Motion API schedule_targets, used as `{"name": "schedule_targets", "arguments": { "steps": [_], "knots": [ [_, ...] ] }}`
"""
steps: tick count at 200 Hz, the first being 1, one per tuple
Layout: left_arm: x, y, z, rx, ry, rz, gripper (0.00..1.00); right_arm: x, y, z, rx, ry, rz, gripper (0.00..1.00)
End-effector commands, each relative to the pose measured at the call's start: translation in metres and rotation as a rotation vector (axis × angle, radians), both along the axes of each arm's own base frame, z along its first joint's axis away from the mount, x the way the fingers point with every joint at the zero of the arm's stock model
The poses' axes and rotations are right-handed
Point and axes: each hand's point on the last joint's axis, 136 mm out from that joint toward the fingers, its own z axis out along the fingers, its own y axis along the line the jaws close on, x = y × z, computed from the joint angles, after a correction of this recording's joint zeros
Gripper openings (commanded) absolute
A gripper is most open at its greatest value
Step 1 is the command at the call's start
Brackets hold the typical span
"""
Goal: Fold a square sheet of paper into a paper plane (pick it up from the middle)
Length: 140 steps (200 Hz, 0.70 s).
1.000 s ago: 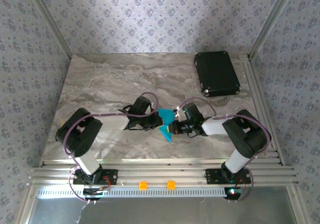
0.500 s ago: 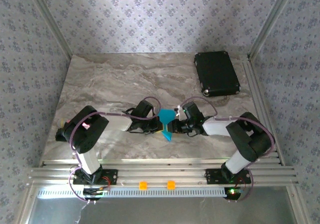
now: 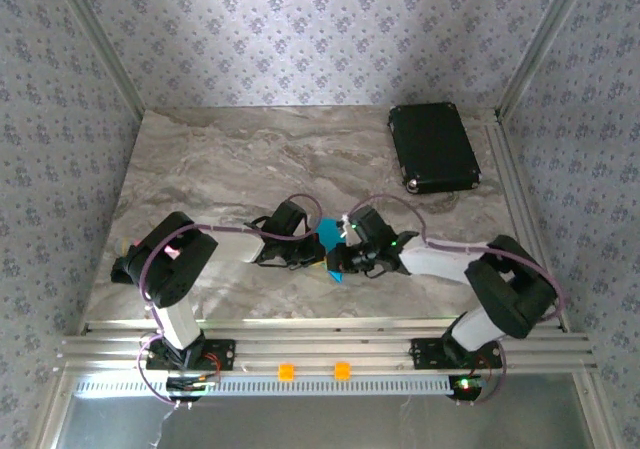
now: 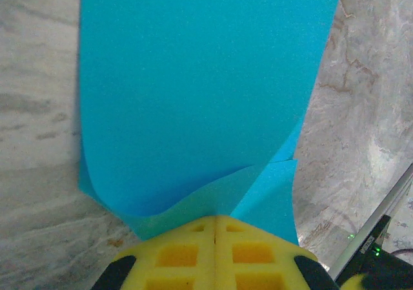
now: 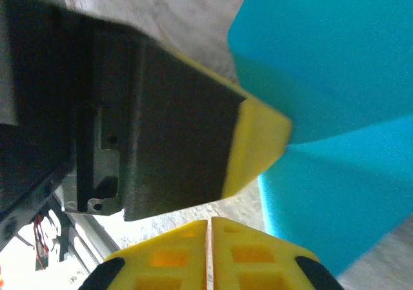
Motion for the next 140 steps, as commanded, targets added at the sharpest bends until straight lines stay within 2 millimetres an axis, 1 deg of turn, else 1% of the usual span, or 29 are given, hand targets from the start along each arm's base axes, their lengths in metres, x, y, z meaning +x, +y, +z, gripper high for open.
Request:
{"name": "schedule_targets", "arguments": {
  "steps": [1,25,49,70,84,95,109,129,140],
  "knots": [
    [-0.010,0.017,-0.022,0.108,0.029,0.006,0.00,-0.001,-0.001,-0.010,-0.045,0.037,-0.022,0.09],
    [-0.011,0.018,-0.024,0.111,0.036,0.003,0.00,-0.005,-0.008,-0.019,-0.060,0.063,-0.032,0.09],
    [-0.010,0.017,-0.023,0.109,0.034,0.000,0.00,-0.022,-0.015,-0.035,-0.079,0.120,-0.011,0.09],
    [-0.010,0.016,-0.023,0.108,0.034,-0.001,0.00,-0.038,-0.018,-0.041,-0.088,0.155,0.005,0.08],
    [-0.010,0.016,-0.023,0.107,0.033,-0.001,0.00,-0.044,-0.023,-0.043,-0.098,0.162,-0.007,0.08],
    [-0.010,0.016,-0.022,0.106,0.032,0.000,0.00,-0.047,-0.026,-0.042,-0.096,0.167,-0.023,0.09],
    [-0.010,0.016,-0.022,0.105,0.031,0.000,0.00,-0.046,-0.027,-0.034,-0.080,0.157,-0.036,0.09],
    [-0.011,0.016,-0.022,0.106,0.031,-0.003,0.00,-0.038,-0.018,-0.014,-0.028,0.138,-0.042,0.09],
    [-0.011,0.017,-0.022,0.107,0.030,-0.002,0.00,-0.031,-0.013,-0.007,-0.011,0.133,-0.056,0.09]
  ]
}}
